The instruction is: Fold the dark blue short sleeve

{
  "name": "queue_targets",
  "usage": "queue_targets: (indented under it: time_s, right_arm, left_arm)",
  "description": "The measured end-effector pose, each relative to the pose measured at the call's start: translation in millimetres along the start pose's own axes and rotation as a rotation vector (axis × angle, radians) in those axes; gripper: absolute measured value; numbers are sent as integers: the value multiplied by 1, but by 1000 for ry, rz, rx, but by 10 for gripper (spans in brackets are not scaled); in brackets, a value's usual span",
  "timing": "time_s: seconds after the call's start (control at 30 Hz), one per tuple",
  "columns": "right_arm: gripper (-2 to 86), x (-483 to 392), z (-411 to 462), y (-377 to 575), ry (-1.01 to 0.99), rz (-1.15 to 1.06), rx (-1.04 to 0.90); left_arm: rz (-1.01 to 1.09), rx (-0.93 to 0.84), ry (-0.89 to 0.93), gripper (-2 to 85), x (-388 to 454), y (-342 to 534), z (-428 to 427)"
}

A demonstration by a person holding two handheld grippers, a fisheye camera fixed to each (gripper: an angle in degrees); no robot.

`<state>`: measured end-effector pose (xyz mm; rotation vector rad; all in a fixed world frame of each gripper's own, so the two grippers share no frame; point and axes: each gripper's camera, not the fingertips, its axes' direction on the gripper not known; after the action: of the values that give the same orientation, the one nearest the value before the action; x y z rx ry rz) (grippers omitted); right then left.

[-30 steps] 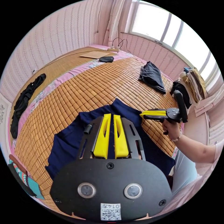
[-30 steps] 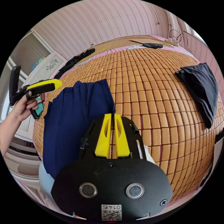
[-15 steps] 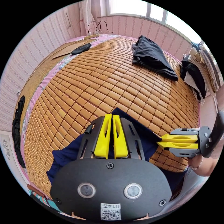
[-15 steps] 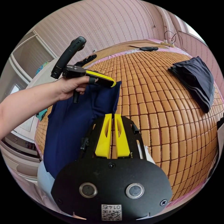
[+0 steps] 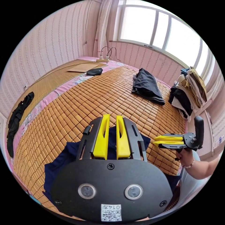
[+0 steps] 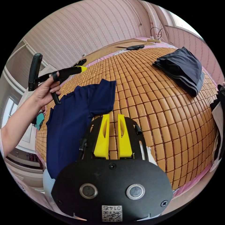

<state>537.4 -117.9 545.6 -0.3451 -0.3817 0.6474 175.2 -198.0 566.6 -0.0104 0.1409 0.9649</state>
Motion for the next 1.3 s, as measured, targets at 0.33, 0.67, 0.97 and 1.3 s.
queue_targets:
  time_s: [0.33,0.67,0.97,1.3]
  right_arm:
    - [3,-154,34,-31,-229,-426,-152]
    - [47,-443,156,-61,-248,-943,-376]
    - [57,-546,270,-74,15,-957,-429]
    - [-9,-589,271,-68,-66,-1051,-410]
  left_arm:
    - [-402,-124,-370,23,-107,290,-168]
    - [-672,25,-385,26,-146,384,-180]
    - [-707,-115,-301,58,-179,404,-147]
    - [-688,-53,-228,29,-177,447,-177]
